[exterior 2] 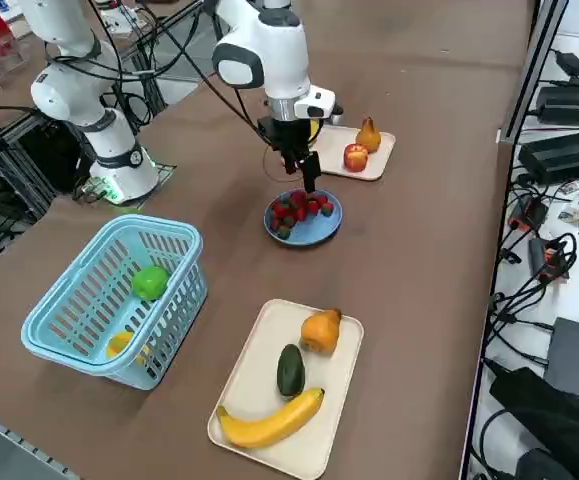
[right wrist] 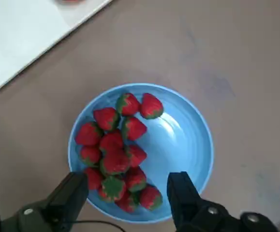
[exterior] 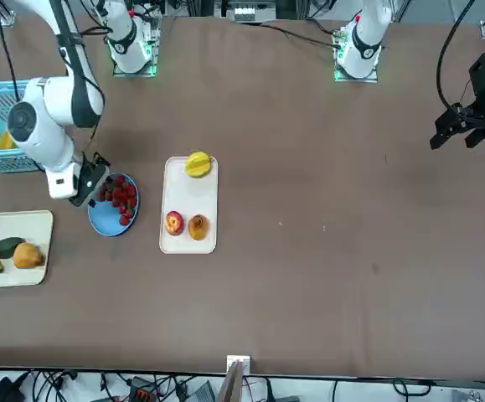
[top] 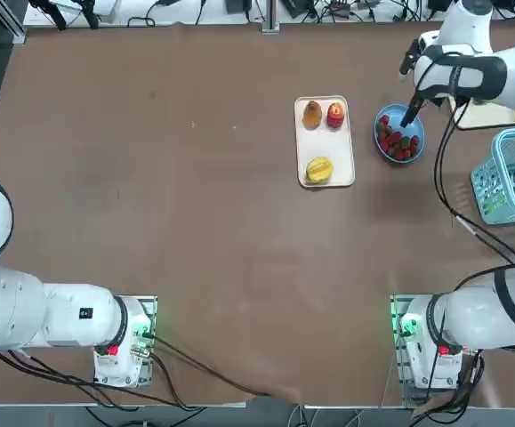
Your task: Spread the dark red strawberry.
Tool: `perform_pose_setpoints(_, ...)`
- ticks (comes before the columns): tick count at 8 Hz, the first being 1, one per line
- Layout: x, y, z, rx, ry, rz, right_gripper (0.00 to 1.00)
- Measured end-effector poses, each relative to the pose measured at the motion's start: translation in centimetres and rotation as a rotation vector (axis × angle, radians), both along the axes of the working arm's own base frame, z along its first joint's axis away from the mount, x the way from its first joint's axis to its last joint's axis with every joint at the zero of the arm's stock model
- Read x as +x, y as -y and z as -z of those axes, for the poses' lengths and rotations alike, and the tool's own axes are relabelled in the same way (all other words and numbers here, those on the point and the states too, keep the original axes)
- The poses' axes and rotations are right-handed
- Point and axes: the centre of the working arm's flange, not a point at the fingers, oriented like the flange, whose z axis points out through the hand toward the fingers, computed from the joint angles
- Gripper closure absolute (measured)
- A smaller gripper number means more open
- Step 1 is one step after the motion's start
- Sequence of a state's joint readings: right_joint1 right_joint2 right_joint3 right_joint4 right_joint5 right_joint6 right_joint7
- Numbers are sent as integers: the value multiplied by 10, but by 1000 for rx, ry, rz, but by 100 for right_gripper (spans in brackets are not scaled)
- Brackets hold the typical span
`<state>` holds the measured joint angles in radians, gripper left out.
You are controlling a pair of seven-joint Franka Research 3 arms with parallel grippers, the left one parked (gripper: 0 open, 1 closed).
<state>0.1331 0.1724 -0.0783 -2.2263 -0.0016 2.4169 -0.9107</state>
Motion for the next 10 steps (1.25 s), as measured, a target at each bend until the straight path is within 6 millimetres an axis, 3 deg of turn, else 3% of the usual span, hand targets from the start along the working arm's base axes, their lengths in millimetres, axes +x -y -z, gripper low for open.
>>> perform_pose_setpoints(6, -7, -14, 48, -10, -56, -27, 10)
perform_pose_setpoints(10, -8, -13, 65, -14, -78, -26, 19)
